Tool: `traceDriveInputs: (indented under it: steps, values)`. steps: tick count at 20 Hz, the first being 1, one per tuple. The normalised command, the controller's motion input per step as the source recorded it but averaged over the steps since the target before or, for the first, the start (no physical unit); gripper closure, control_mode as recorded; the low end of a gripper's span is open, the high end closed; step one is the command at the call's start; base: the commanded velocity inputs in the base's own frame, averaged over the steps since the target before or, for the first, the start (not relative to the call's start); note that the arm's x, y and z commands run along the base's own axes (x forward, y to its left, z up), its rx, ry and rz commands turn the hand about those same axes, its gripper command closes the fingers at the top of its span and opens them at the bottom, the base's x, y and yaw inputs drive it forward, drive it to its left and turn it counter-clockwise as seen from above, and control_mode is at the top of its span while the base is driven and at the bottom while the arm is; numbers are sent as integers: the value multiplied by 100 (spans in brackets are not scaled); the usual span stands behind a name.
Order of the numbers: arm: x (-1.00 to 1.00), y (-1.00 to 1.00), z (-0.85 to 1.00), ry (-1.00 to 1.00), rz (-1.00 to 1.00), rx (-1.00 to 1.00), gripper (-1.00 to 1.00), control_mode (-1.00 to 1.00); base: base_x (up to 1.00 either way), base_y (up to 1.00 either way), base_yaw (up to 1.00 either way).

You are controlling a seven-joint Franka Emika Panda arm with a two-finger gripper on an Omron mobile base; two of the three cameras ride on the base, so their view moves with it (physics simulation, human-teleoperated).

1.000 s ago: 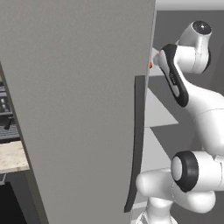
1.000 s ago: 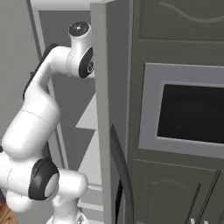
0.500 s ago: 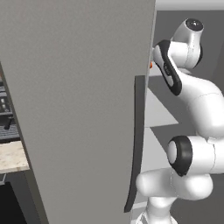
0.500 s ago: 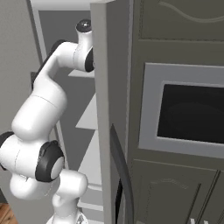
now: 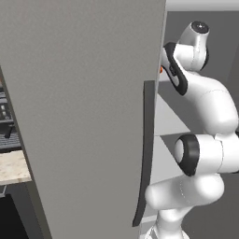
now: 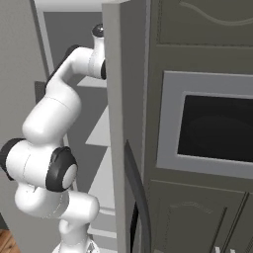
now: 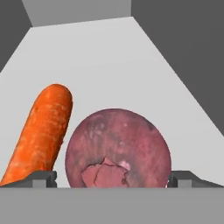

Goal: Take the carrot and onion out of the freezer and place them in the tupperware container on the counter. Then put the tupperware containing the vegetables back in the freezer.

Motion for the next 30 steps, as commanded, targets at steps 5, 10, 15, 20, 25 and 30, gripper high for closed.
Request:
traceDriveInputs:
  steps: [5,10,15,20,25,30]
  values:
    - [27,-4,-17,0,0,0,-100,-100,0,0,0]
    - [21,-4,-22,0,0,0,100,-100,0,0,0]
    - [4,-3,-7,0,0,0,100,-100,0,0,0]
    - [-52,1,15,-9,2,0,100,-100,0,0,0]
    - [-100,5,48,-11,2,0,100,-100,0,0,0]
    - [-100,16,44,-1,4,-4,100,-100,0,0,0]
